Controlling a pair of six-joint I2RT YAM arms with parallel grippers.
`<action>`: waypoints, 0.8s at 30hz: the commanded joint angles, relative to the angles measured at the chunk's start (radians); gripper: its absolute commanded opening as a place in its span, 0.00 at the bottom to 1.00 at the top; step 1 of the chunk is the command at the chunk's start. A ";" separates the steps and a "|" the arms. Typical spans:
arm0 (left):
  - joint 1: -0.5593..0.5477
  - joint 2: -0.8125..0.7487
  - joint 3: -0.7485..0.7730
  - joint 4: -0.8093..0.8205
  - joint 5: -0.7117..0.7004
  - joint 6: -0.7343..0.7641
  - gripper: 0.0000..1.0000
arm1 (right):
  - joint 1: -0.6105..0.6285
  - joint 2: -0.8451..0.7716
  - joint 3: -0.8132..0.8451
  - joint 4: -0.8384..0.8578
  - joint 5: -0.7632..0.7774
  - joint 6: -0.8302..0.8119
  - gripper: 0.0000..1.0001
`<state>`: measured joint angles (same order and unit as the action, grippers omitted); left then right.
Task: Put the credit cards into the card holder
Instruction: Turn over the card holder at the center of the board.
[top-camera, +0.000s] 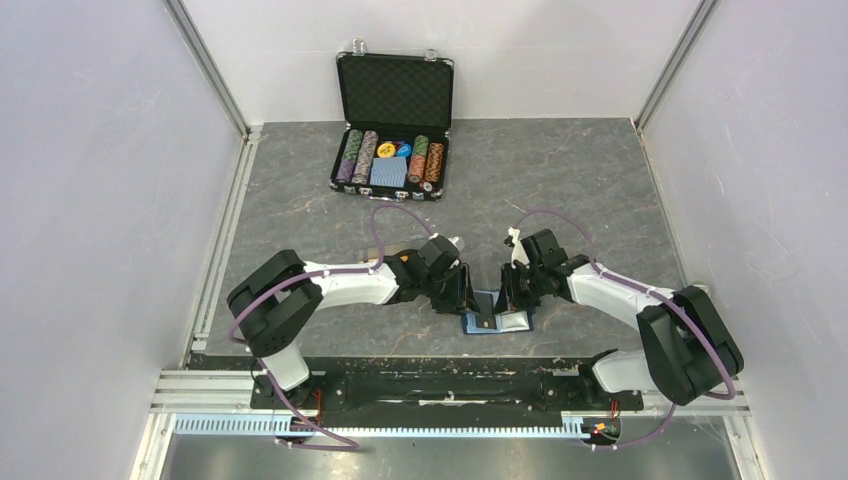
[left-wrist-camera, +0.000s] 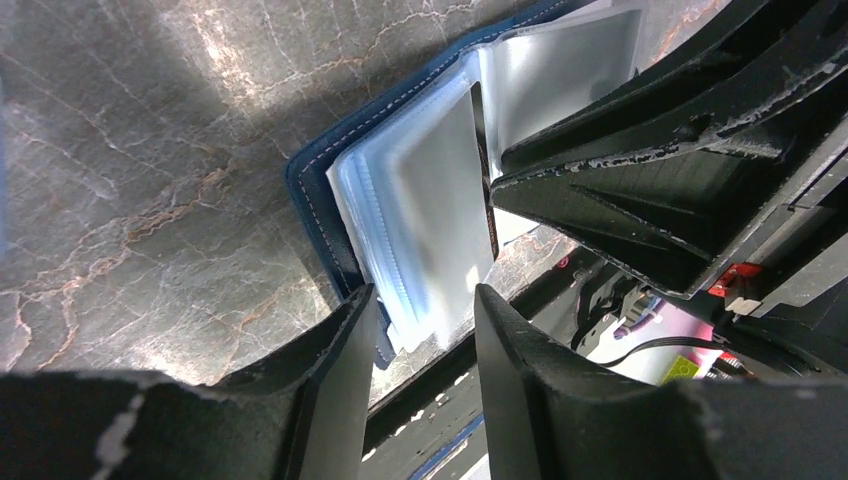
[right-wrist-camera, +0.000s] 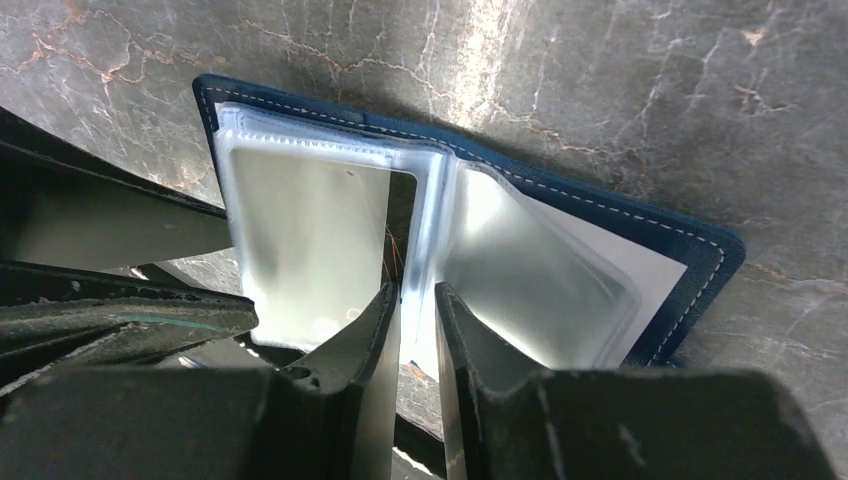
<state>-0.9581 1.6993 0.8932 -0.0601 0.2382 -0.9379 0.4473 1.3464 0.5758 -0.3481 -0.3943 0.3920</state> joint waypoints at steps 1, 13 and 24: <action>0.008 0.017 0.047 -0.020 -0.014 -0.027 0.46 | -0.006 0.013 -0.022 0.036 -0.002 -0.019 0.20; 0.010 -0.001 0.069 -0.045 -0.034 -0.006 0.37 | -0.006 0.018 -0.045 0.045 -0.001 -0.016 0.13; 0.006 -0.030 0.105 -0.089 -0.058 0.017 0.39 | -0.006 0.023 -0.060 0.057 -0.006 -0.012 0.11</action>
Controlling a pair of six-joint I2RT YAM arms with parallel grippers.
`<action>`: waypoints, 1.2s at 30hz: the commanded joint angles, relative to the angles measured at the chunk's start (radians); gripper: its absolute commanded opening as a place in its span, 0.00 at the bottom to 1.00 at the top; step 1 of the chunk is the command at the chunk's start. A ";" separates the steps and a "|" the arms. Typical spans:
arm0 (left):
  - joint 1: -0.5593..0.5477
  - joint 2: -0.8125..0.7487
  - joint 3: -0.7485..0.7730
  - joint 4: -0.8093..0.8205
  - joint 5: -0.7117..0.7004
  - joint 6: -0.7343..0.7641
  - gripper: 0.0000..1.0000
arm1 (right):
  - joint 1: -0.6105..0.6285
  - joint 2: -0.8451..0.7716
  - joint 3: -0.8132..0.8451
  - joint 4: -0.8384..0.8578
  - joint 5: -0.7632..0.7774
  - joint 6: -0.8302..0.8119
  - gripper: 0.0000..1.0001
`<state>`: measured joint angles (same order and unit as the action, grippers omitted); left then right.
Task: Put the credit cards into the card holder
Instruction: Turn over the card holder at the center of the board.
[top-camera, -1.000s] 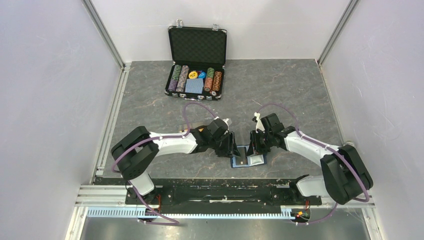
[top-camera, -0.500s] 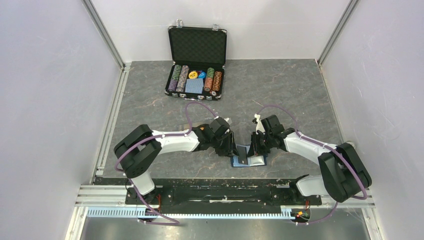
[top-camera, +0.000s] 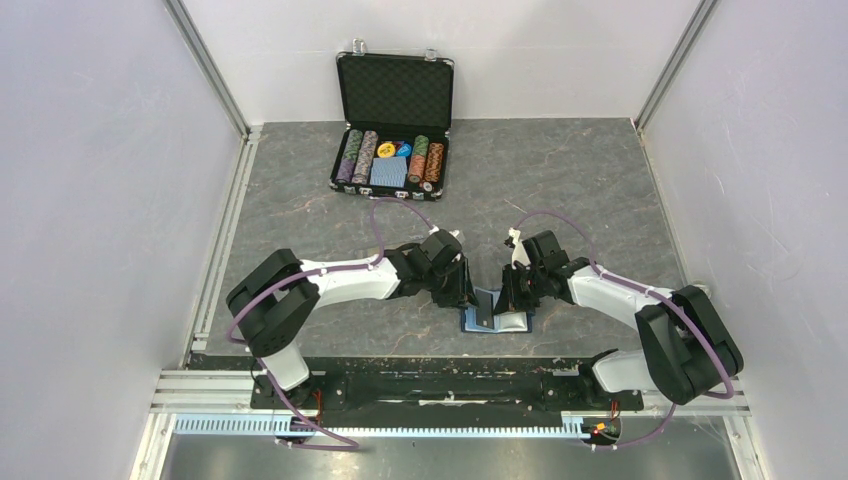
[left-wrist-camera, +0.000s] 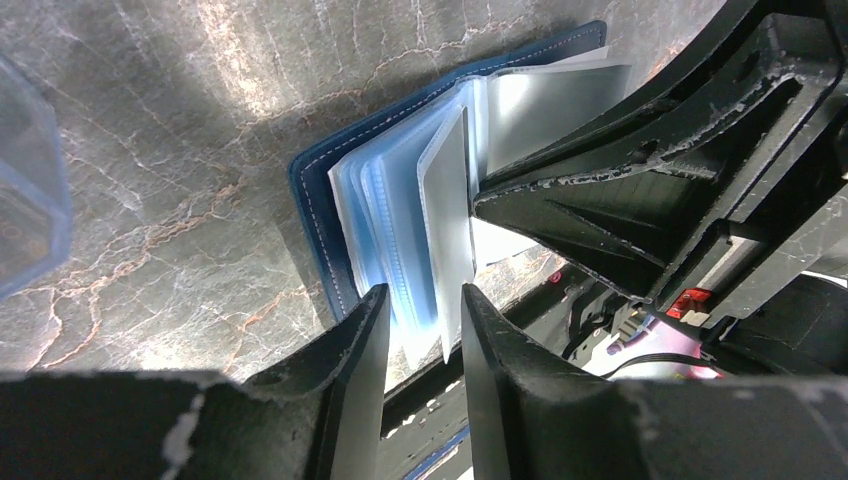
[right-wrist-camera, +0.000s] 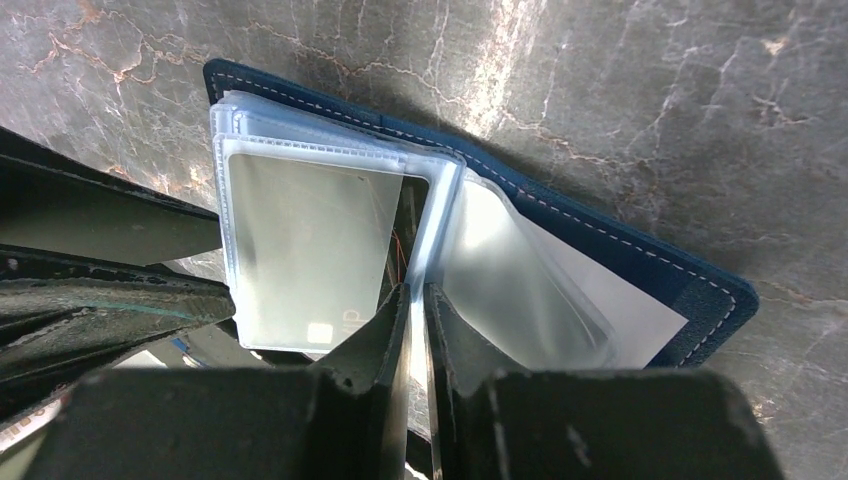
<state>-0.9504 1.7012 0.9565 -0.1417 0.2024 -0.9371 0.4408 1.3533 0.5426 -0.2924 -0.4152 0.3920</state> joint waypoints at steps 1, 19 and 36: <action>-0.004 -0.029 0.042 -0.007 -0.019 0.017 0.39 | 0.000 0.017 -0.029 0.003 0.015 -0.012 0.11; -0.024 -0.013 0.098 -0.098 -0.063 0.064 0.42 | 0.001 0.022 -0.033 0.008 0.011 -0.010 0.09; -0.024 0.058 0.137 -0.157 -0.088 0.070 0.42 | 0.001 0.017 -0.044 0.009 0.012 -0.010 0.05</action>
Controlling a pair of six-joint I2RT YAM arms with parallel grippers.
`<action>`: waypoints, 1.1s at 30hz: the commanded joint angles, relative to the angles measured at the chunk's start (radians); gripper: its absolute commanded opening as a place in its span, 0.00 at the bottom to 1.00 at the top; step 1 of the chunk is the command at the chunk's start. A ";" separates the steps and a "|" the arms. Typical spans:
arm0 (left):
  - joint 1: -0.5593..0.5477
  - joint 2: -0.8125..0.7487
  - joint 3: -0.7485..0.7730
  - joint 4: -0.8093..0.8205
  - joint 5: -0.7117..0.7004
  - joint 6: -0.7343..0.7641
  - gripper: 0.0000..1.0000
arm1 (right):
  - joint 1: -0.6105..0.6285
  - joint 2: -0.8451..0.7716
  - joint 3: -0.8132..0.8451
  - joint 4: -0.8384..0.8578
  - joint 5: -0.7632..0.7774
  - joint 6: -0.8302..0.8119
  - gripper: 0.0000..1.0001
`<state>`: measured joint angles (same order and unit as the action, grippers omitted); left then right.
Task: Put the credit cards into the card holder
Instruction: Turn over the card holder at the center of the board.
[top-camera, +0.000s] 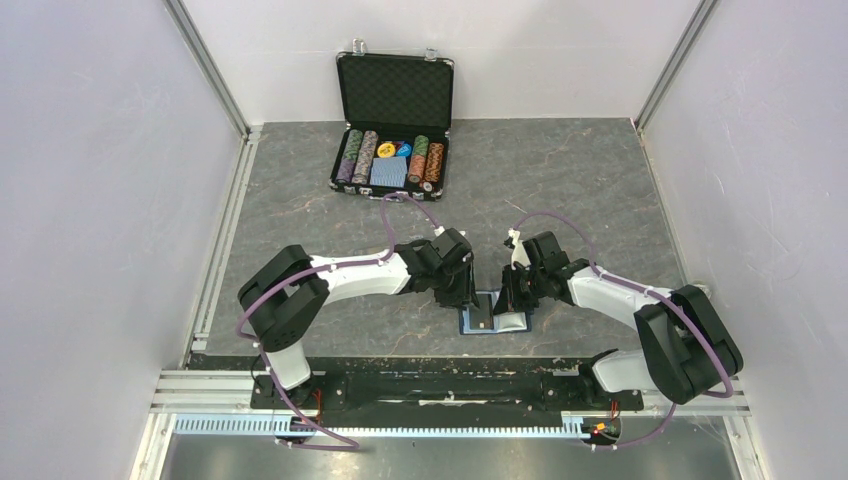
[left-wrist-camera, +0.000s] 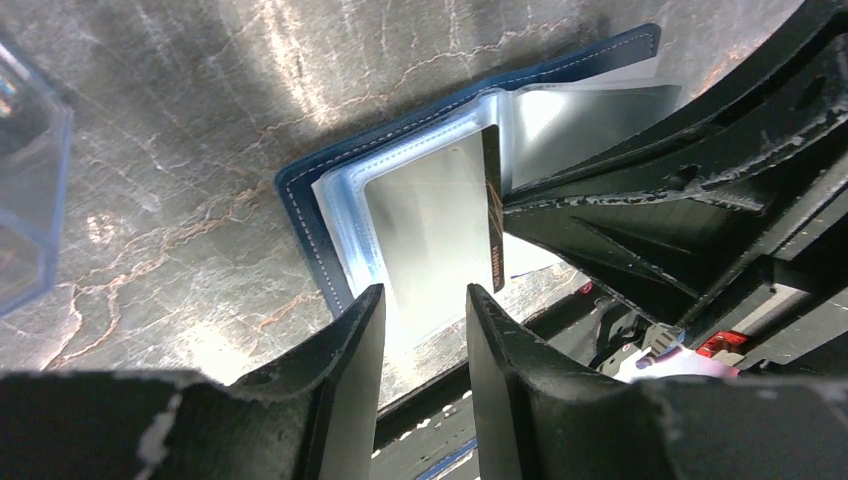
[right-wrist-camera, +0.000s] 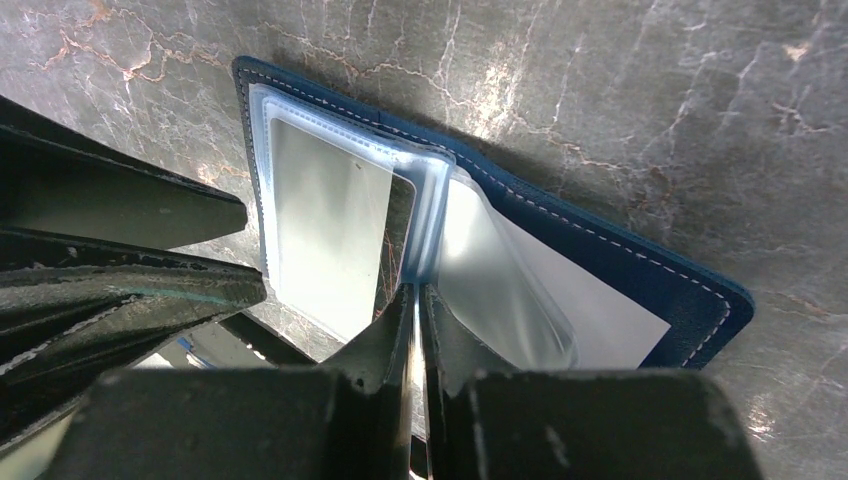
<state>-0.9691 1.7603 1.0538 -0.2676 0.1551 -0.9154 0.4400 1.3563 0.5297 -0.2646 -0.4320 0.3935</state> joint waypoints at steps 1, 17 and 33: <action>-0.006 -0.002 0.040 -0.035 -0.044 0.048 0.42 | 0.002 0.014 -0.032 -0.019 0.030 -0.012 0.05; -0.005 -0.027 0.029 -0.039 -0.048 0.049 0.41 | 0.001 -0.083 0.098 -0.107 -0.007 -0.002 0.05; -0.006 -0.025 0.013 -0.024 -0.032 0.044 0.41 | 0.004 0.027 0.028 0.008 -0.019 0.009 0.00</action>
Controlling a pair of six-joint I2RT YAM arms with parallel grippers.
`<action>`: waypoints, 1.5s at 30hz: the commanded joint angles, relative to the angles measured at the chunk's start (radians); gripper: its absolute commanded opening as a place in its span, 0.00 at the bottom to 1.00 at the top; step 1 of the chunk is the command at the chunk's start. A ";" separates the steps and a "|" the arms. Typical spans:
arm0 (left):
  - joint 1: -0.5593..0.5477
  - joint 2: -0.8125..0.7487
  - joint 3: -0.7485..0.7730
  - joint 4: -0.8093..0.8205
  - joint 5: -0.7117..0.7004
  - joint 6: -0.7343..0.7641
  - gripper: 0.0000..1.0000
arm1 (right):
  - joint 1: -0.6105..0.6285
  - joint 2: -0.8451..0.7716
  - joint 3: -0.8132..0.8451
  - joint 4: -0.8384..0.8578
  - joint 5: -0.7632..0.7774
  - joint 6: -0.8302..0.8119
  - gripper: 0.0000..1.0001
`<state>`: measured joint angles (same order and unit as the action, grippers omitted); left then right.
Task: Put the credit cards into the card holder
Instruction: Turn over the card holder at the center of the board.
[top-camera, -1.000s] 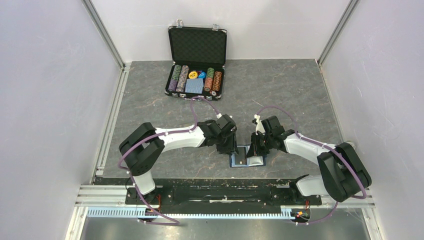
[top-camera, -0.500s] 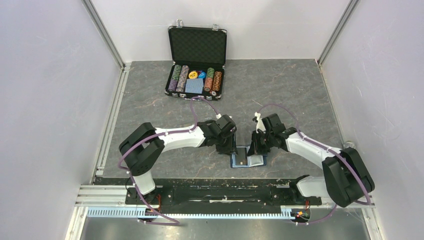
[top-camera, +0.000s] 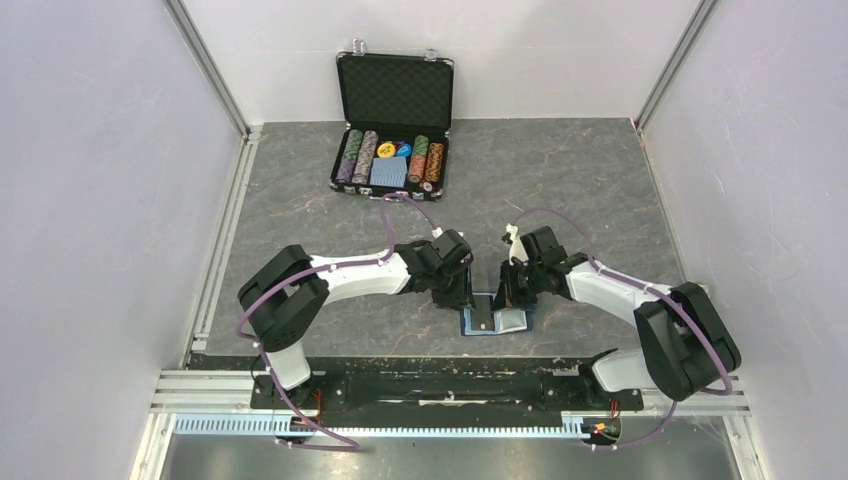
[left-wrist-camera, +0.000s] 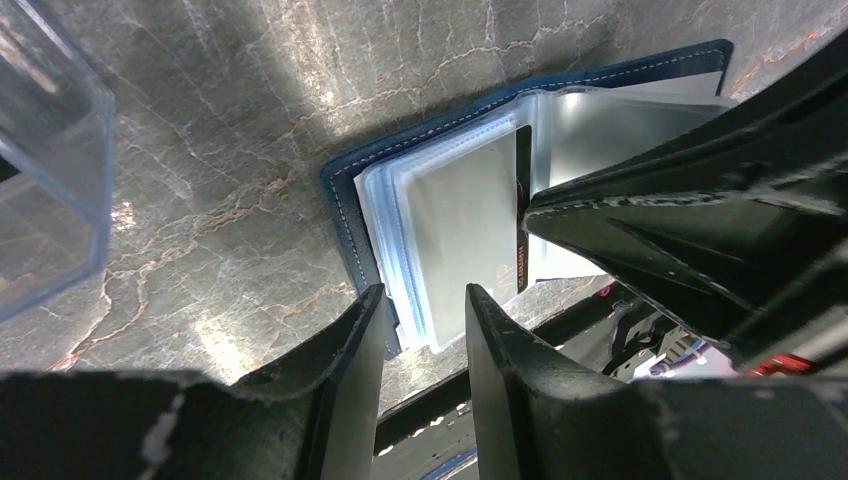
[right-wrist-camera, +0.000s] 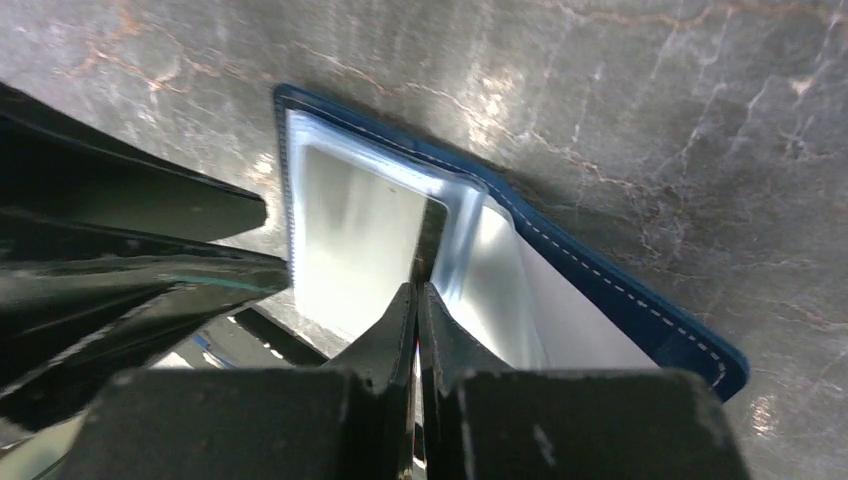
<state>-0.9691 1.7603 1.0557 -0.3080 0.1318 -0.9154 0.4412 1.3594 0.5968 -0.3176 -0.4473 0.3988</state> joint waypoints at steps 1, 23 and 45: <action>-0.006 -0.023 0.009 0.020 -0.007 0.043 0.41 | 0.003 0.028 -0.046 0.066 -0.003 0.004 0.00; -0.006 0.050 0.015 0.055 0.029 0.030 0.40 | 0.003 0.031 -0.099 0.069 0.049 -0.004 0.00; -0.020 0.034 0.065 0.055 0.039 0.064 0.24 | 0.003 0.031 -0.101 0.070 0.046 -0.002 0.00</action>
<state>-0.9749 1.8057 1.0710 -0.2836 0.1631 -0.9104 0.4408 1.3754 0.5282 -0.2371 -0.4644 0.4110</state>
